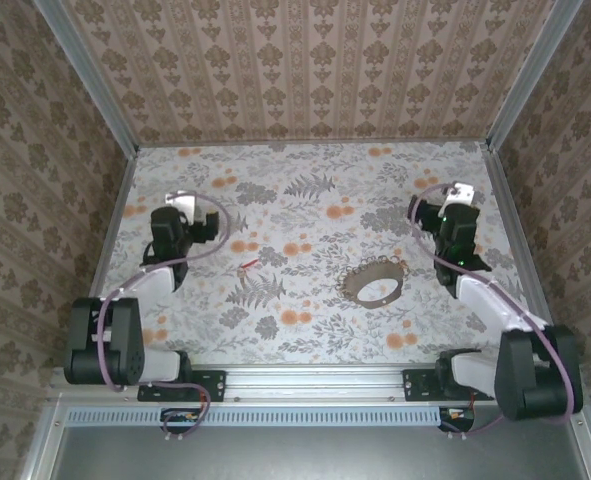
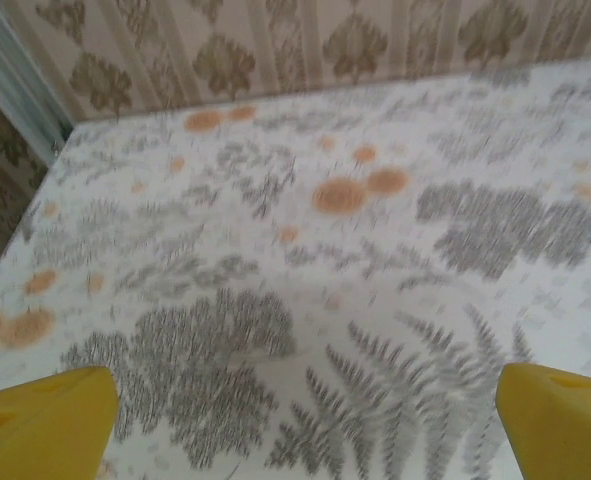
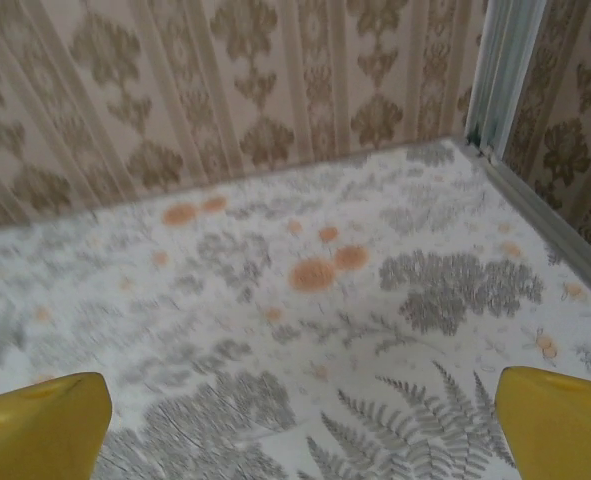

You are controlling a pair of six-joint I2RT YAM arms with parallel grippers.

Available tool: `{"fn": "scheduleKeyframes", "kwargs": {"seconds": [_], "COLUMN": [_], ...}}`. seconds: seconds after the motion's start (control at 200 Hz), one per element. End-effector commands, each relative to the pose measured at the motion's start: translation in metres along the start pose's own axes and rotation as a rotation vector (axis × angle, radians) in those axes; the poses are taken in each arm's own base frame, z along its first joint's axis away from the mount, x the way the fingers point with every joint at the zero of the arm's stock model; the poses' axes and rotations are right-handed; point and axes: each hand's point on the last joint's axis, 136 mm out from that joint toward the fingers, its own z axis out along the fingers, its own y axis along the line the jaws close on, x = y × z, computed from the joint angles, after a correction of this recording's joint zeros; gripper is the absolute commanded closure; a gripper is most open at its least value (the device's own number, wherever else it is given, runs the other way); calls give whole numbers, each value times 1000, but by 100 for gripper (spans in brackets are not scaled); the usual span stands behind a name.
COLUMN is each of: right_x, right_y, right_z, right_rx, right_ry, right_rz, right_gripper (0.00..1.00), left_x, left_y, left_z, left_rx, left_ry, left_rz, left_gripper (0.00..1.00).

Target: Put the keys on the keyring

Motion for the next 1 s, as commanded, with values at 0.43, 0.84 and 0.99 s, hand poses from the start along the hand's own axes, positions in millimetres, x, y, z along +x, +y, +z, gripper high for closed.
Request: {"fn": "scheduleKeyframes", "kwargs": {"seconds": [0.43,0.84,0.99], "right_x": [117,196,210], "right_y": [36,104,110], "right_z": [-78,-106,-111], "right_rx": [-187,-296,-282], "right_ry": [719,909,946], "right_rz": [262,183,161], "right_gripper": [27,40,42], "left_x": [-10,3,-4], "left_y": [-200,-231,-208], "left_z": [-52,-62,-62], "left_rx": [381,387,333], "left_ry": [297,318,312], "left_rz": [-17,-59,-113], "left_gripper": [1,0,0]}}
